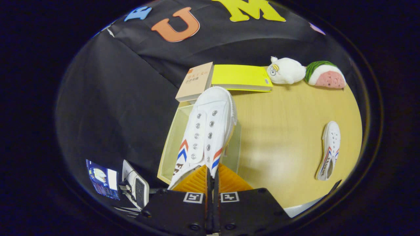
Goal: Open the storage box then place both shoes into the box .Put the left shoe in first, then the right shoe, with the right side of both shoes facing outward in a uniform manner.
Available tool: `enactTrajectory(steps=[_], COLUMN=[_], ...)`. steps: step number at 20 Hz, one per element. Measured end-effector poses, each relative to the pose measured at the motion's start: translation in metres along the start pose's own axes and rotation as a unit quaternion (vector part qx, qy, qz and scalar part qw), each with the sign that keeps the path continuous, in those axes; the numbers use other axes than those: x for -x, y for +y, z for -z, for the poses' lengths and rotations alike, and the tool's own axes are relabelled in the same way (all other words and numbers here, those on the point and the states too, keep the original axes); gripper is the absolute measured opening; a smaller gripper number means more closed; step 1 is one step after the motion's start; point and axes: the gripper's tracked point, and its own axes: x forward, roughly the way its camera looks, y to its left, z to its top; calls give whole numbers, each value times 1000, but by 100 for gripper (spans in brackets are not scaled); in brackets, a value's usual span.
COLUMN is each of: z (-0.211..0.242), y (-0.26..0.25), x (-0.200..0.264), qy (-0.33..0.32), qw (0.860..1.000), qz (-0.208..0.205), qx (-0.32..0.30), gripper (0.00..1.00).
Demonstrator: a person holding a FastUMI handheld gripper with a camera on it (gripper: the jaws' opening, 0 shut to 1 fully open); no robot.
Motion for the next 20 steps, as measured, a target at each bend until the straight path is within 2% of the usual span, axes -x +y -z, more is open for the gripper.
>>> enactTrajectory(steps=[5,11,17,20], z=[8,24,27,29], y=[40,51,61,55], x=[-63,-134,-191,-201], qy=[25,65,97,107], qw=[999,995,991,989], qz=[24,65,88,99], qx=[-18,-46,-10,28], gripper=[6,5,5,5])
